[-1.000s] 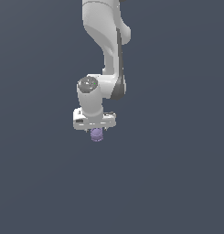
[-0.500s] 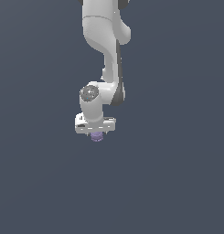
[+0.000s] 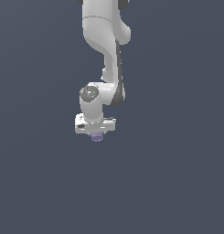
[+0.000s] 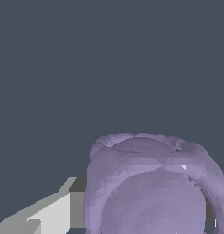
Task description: Pick up the object and move it to a goal position.
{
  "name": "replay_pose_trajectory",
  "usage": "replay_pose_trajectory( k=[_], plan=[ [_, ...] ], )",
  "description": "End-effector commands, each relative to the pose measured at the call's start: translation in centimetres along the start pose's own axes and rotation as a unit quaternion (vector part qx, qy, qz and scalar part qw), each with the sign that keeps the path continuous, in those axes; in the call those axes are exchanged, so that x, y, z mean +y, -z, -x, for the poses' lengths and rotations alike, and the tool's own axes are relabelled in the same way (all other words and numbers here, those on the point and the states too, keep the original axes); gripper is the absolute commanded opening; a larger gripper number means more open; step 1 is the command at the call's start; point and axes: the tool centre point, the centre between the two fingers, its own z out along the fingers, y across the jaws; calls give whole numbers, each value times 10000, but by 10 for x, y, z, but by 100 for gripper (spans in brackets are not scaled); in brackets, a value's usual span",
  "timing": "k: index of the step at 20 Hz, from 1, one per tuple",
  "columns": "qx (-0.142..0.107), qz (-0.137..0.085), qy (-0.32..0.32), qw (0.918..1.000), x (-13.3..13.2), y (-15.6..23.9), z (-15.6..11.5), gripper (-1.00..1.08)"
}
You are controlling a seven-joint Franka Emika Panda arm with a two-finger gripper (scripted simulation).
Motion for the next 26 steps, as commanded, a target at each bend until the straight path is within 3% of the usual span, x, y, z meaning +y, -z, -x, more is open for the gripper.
replay_pose_trajectory(
  k=[1, 10, 26],
  plan=[
    [0, -1, 5, 10000, -1, -1, 0, -100],
    [1, 0, 1, 10000, 8, 20, -3, -100],
    [1, -3, 5, 10000, 46, 120, -18, -100]
  ],
)
